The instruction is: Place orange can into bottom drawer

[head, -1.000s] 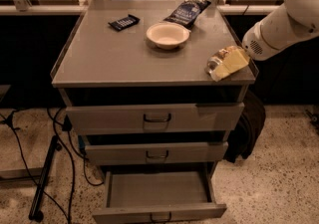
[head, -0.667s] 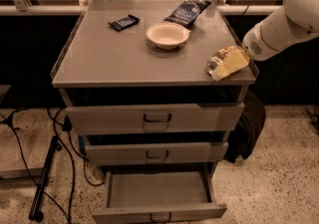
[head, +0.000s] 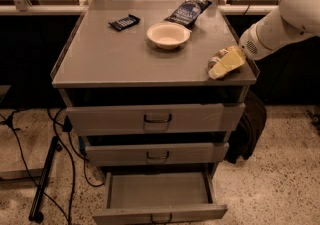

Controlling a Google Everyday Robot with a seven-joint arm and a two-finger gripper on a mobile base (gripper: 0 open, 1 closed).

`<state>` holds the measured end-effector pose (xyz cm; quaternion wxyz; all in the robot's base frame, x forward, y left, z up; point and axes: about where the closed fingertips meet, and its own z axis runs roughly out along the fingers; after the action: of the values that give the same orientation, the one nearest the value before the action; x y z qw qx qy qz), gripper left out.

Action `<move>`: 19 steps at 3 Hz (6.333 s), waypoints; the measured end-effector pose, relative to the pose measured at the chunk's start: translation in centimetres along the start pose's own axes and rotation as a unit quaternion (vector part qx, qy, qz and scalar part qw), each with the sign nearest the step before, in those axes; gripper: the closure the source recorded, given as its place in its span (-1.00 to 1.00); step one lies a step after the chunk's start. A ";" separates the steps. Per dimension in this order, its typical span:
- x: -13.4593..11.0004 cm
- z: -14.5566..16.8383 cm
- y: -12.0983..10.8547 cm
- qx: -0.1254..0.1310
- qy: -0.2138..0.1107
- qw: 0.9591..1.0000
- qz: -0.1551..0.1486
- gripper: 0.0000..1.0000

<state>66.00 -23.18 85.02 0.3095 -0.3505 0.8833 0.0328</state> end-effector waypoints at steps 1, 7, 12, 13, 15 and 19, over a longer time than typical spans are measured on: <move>-0.3 1.0 0.3 -0.012 -0.001 1.000 0.002 -1.00; -0.3 2.8 1.4 -0.030 0.009 1.000 -0.002 1.00; 2.5 -3.7 4.9 -0.132 -0.007 0.990 -0.054 1.00; 3.2 -6.3 6.1 -0.149 -0.025 0.986 -0.072 1.00; 8.0 -12.7 10.4 -0.192 -0.049 0.977 -0.084 1.00; 17.7 -7.6 17.4 -0.246 -0.040 0.962 -0.111 1.00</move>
Offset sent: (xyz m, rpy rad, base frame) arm 0.0111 0.0157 -0.0157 0.0415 0.0349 0.0218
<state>40.94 -22.82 78.24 0.2503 -0.5104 0.7904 0.2284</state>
